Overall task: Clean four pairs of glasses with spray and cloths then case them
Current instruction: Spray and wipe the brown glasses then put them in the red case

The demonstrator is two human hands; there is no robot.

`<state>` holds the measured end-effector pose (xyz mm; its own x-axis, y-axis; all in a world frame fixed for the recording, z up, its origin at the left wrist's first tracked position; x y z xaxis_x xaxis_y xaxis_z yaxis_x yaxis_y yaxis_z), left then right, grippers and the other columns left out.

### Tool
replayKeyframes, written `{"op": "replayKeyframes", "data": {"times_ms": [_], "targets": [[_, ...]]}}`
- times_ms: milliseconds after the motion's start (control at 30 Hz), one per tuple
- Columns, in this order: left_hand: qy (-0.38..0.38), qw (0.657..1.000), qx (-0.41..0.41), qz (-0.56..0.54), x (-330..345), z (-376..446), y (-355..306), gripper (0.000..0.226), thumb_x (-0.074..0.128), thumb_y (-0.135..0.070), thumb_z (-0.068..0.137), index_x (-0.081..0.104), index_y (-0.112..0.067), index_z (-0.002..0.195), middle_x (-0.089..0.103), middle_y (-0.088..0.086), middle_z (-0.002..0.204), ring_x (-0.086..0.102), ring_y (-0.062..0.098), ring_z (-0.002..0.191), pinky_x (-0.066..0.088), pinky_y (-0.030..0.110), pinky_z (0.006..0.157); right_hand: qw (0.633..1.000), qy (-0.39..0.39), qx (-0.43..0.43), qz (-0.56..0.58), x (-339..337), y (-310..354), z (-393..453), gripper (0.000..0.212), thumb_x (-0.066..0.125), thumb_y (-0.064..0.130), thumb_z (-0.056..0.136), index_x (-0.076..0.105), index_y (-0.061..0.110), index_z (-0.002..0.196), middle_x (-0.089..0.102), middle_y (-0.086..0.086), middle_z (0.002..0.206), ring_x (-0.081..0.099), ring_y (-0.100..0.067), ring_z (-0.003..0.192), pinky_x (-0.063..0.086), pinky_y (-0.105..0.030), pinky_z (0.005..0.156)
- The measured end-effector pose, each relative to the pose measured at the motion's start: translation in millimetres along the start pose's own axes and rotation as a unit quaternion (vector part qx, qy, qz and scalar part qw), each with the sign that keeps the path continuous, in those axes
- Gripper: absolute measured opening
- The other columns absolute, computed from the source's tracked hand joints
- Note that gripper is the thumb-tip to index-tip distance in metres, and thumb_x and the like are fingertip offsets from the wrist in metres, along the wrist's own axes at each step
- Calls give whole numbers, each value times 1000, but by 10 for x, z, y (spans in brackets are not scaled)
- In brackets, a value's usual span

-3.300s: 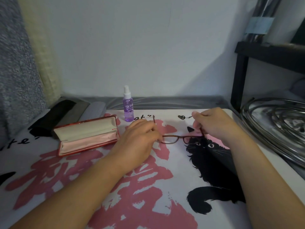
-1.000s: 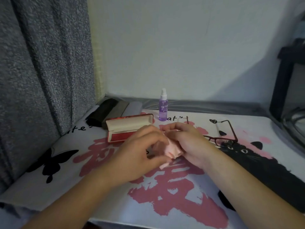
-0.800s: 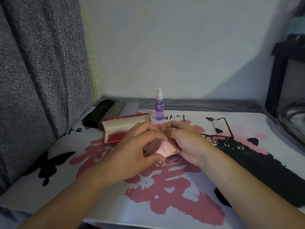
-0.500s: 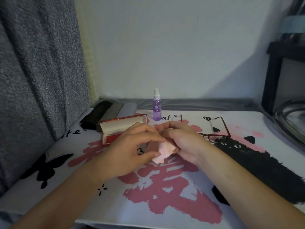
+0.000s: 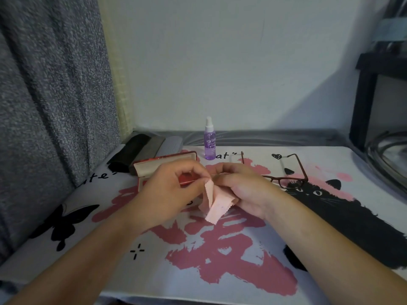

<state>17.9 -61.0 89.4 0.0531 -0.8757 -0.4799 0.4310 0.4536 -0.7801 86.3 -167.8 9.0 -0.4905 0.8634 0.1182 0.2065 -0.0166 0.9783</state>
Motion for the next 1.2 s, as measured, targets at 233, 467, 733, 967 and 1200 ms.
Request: {"op": "replayKeyframes", "data": {"times_ms": [233,467,733,967,1200], "targets": [[-162,981,-65,-86,-443,73,-42,16,59,-3,98,65,-14,88,72,0,77,66,13,69,56,24,64,935,-74,-88,-337,-76,305,-165,24,54,39,103,66,22,90,70,9,88,63,-11,81,46,-27,71],[-101,993,-51,40,-440,217,-285,10,64,-14,98,68,-19,90,69,1,76,61,8,60,49,23,56,957,192,-181,-122,505,398,-384,90,78,63,73,39,35,150,60,7,139,55,-15,132,48,-40,108],[-104,958,-148,-223,-473,159,-26,31,50,-5,101,60,-18,75,67,5,80,66,18,75,57,37,72,955,-53,-235,-175,51,616,-329,17,61,9,97,74,20,93,73,4,80,64,-8,72,49,-29,66],[-171,912,-133,-348,-687,76,3,24,41,-7,103,50,-15,81,56,-3,63,57,12,59,50,29,59,958,-70,-274,-40,-54,767,-429,14,66,7,94,74,14,85,70,4,68,59,-6,56,43,-17,49],[-223,950,-212,-47,-1137,-112,388,14,63,-12,97,70,-14,86,62,-9,63,58,5,63,48,21,65,971,-78,-206,-95,81,533,-214,15,67,13,96,73,10,82,67,-6,66,56,-17,51,42,-22,45]]}}
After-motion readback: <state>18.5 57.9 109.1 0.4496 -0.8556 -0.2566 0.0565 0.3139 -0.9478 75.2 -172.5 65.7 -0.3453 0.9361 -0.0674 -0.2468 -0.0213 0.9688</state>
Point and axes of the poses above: each hand's wrist, its own z-axis towards the middle knuckle, its own x-axis out of the palm, y = z × x, the point moved 10 cm from there along z, towards the middle knuckle
